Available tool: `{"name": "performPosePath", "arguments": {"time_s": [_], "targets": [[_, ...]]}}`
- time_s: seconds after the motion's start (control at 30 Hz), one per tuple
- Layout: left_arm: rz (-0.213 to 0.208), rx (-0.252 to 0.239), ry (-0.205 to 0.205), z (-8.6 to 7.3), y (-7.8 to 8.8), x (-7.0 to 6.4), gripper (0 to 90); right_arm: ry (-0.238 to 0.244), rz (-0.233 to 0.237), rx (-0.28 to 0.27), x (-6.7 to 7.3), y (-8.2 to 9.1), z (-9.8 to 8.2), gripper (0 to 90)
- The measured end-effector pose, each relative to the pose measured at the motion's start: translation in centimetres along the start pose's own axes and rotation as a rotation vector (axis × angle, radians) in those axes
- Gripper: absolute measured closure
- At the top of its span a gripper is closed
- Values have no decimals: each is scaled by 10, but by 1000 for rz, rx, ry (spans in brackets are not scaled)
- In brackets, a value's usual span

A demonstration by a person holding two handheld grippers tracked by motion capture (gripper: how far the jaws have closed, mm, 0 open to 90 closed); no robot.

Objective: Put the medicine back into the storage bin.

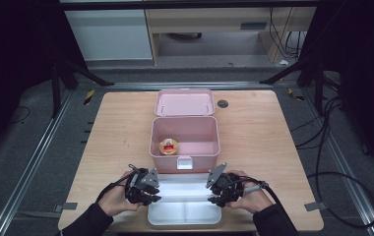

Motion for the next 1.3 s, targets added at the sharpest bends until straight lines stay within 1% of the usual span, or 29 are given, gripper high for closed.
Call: {"name": "performPosePath", "arguments": {"time_s": [0.03,0.07,0.1,0.13,0.17,0.2,0.23,0.27,0.3,0.4,0.57,0.67,0.73,0.9,0.93,0.97,1.0,1.03,1.07,1.17,1.2,1.3], "targets": [[0,0,0,0,0,0,738,1,0,7,0,-1,0,640],[-9,12,-11,0,-2,-2,741,4,2,15,1,-2,-1,659],[-9,12,-11,0,-2,-2,742,4,2,15,1,-2,-1,659],[-17,22,-21,0,-4,-3,743,6,5,30,2,-5,-1,690],[-17,22,-21,0,-4,-3,745,6,5,30,2,-5,-1,690],[-19,32,-33,0,-6,-4,746,7,10,44,2,-8,-2,727],[-19,32,-33,0,-6,-4,747,7,10,44,2,-8,-2,727],[-23,41,-41,0,-8,-5,750,7,16,62,3,-9,-2,761],[-23,41,-41,0,-8,-5,751,9,13,70,3,-10,-2,772],[-28,53,-53,-1,-12,-5,757,17,15,83,3,-13,-3,792],[-31,59,-54,-1,-13,-4,787,22,19,94,4,-15,-3,809],[-29,73,-63,-2,-16,-3,802,31,18,105,4,-19,-4,826],[-32,70,-68,-2,-16,-2,811,25,22,107,4,-19,-4,830],[-33,72,-82,-2,-16,-3,825,27,25,112,4,-19,-3,841],[-45,80,-90,-2,-15,-4,829,30,26,114,4,-19,-3,842],[-45,80,-90,-2,-15,-4,835,30,26,114,4,-19,-3,842],[-64,81,-101,-1,-14,-7,842,39,35,120,6,-18,-4,845],[-64,81,-101,-1,-14,-7,848,39,35,120,6,-18,-4,845],[-78,75,-111,0,-11,-9,851,38,43,124,7,-16,-4,845],[-86,75,-121,1,-7,-12,857,39,56,118,11,-11,-4,846],[-92,70,-126,3,-2,-16,858,42,60,117,13,-9,-4,846],[-91,69,-131,6,6,-19,860,50,63,115,18,-1,-2,849]]}}
Point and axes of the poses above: each handheld gripper's, and its own axes: y roughly backward along the jaws, z roughly out of its top, x roughly to its left, the point moved 10 cm from there along -y, roughly forward along the jaws, and after that the axes turned 12 degrees about -y, right-handed, at the moved point
